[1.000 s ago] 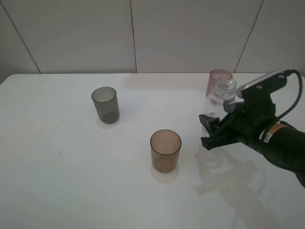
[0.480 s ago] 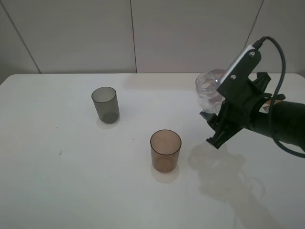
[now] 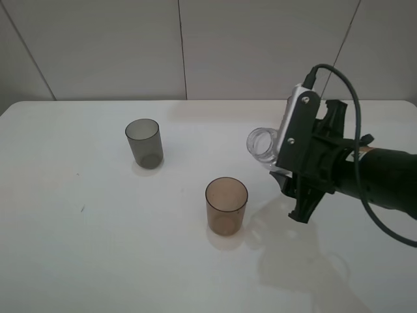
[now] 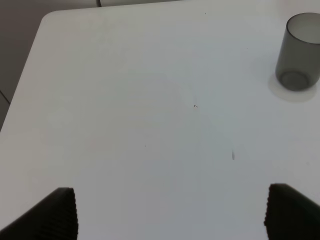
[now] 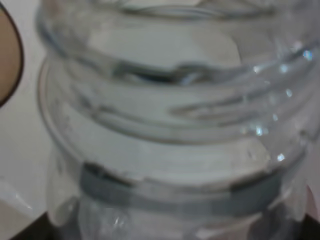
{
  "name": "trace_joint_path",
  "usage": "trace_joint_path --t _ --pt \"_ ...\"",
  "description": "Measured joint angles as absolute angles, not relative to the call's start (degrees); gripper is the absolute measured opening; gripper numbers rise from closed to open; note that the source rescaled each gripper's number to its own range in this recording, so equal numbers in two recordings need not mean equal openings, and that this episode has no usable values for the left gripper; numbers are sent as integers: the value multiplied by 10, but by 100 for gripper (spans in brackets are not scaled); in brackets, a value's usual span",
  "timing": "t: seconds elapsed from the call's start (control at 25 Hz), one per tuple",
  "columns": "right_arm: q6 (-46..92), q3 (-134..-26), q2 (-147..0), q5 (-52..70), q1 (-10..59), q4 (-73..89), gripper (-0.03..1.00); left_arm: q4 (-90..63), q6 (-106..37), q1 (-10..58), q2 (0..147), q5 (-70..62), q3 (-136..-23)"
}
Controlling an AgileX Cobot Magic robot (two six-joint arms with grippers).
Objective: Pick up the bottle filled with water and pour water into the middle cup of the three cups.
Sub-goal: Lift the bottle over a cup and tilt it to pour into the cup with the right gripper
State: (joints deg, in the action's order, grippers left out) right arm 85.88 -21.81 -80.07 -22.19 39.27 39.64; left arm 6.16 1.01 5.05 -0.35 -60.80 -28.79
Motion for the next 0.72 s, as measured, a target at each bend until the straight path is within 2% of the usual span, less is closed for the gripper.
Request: trace_joint_path --t 0.24,0.72 --pt "925 -218 -801 -226 401 400 0 62 10 50 -3 -608 -288" --pt "1011 -219 -846 -341 416 407 0 62 10 50 -3 -608 -288"
